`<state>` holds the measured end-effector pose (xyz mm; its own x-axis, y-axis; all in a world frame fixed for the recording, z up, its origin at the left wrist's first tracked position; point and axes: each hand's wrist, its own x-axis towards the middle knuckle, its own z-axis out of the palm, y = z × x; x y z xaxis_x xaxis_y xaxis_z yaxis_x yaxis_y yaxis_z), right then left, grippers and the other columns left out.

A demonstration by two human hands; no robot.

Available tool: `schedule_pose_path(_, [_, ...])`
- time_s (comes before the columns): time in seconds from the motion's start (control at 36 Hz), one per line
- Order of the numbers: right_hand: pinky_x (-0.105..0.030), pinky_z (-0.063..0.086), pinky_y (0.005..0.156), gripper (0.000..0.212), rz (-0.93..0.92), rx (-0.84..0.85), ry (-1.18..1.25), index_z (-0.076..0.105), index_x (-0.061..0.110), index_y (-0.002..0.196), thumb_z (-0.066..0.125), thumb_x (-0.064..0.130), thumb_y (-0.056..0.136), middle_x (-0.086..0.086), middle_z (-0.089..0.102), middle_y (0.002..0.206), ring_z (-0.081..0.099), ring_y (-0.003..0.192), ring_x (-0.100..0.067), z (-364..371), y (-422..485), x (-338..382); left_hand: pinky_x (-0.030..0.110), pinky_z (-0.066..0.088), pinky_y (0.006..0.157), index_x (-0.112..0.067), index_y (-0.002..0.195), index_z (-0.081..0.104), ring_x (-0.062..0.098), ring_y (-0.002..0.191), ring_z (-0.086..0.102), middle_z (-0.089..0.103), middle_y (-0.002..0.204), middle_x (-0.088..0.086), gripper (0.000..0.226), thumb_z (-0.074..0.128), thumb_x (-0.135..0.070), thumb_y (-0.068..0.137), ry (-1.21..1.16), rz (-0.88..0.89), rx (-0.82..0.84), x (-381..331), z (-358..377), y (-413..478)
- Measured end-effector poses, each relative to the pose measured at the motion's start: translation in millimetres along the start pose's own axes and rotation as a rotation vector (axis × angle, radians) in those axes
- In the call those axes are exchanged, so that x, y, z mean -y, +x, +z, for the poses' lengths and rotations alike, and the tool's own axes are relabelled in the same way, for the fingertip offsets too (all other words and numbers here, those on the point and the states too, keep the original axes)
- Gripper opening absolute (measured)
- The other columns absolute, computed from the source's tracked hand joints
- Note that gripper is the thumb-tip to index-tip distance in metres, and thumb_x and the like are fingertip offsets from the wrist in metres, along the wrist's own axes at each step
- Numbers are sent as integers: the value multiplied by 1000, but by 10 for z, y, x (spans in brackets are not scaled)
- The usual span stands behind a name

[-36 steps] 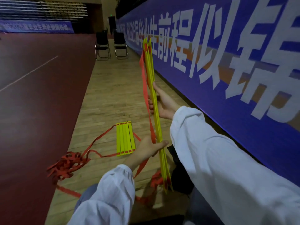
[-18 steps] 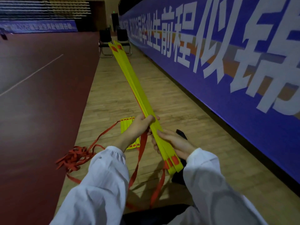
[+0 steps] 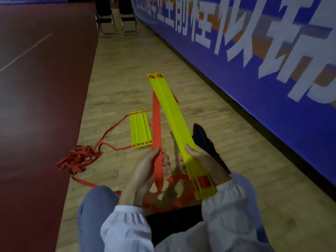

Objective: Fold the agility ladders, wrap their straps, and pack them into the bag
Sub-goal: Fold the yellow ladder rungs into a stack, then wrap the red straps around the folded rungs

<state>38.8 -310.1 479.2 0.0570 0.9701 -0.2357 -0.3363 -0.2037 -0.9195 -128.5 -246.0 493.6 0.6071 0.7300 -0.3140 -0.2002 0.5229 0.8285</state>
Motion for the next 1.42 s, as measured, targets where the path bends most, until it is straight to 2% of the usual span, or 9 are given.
schedule_pose_path(0.14, [-21, 49, 49, 22, 27, -36, 98, 57, 5, 95, 40, 18, 101, 1, 66, 60, 63, 52, -10, -8, -95, -65, 28, 51, 48, -3, 79, 59, 26, 49, 61, 61, 59, 16, 30, 44, -23, 95, 81, -123, 149, 81, 13, -186])
schedule_pose_path(0.33, [-29, 46, 70, 48, -33, -98, 42, 65, 12, 122, 63, 43, 86, -17, 69, 101, 66, 91, -34, -13, -45, -140, 27, 51, 53, -6, 97, 64, 19, 59, 62, 63, 83, 16, 29, 65, -29, 80, 64, -195, 200, 339, 207, -208])
schedule_pose_path(0.47, [-24, 49, 64, 53, -26, -106, 55, 62, 6, 120, 60, 43, 82, 3, 68, 78, 65, 69, -10, -32, -90, -117, 32, 53, 70, -12, 82, 77, 27, 79, 64, 65, 97, 23, 35, 59, -43, 80, 67, -235, 242, 420, 264, -211])
schedule_pose_path(0.61, [-26, 51, 57, 31, -9, -156, 70, 63, 12, 92, 60, 41, 83, -1, 66, 68, 62, 59, -13, -75, -140, -83, 56, 39, 98, -4, 104, 71, 44, 106, 52, 57, 116, 34, 63, 85, -49, 61, 23, -222, 202, 481, 344, -249])
schedule_pose_path(0.72, [-28, 51, 53, 33, 20, -139, 203, 63, 8, 90, 60, 39, 80, -4, 64, 68, 61, 55, -15, -94, -153, -103, 33, 50, 66, -11, 92, 74, 26, 70, 62, 67, 89, 19, 31, 72, -37, 75, 7, -117, 129, 498, 359, -239])
schedule_pose_path(0.92, [-28, 53, 51, 32, 64, -120, 316, 74, 10, 75, 61, 37, 83, -6, 66, 68, 64, 56, -16, -95, -174, -123, 33, 55, 66, -4, 97, 70, 26, 73, 67, 69, 88, 18, 28, 69, -27, 80, -47, -101, 203, 468, 358, -285])
schedule_pose_path(1.14, [-28, 55, 52, 38, 70, -151, 391, 64, 2, 101, 57, 35, 82, -4, 70, 79, 65, 63, -15, -121, -212, -145, 36, 48, 79, -4, 107, 63, 28, 87, 58, 55, 106, 23, 24, 56, -15, 86, -97, -191, 278, 448, 396, -306])
schedule_pose_path(1.28, [-27, 52, 49, 46, 24, -149, 306, 78, 15, 82, 86, 53, 57, -7, 65, 82, 61, 73, -20, -115, -172, -187, 23, 51, 58, -3, 96, 64, 16, 63, 63, 67, 77, 10, 13, 59, -6, 84, 46, -209, 228, 519, 375, -272])
schedule_pose_path(1.42, [-29, 55, 49, 30, 66, -155, 392, 76, 11, 73, 58, 34, 80, -6, 66, 74, 64, 62, -18, -92, -234, -143, 27, 43, 67, -15, 77, 75, 21, 70, 57, 66, 72, 4, 6, 72, -20, 75, 159, -110, 264, 477, 237, -251])
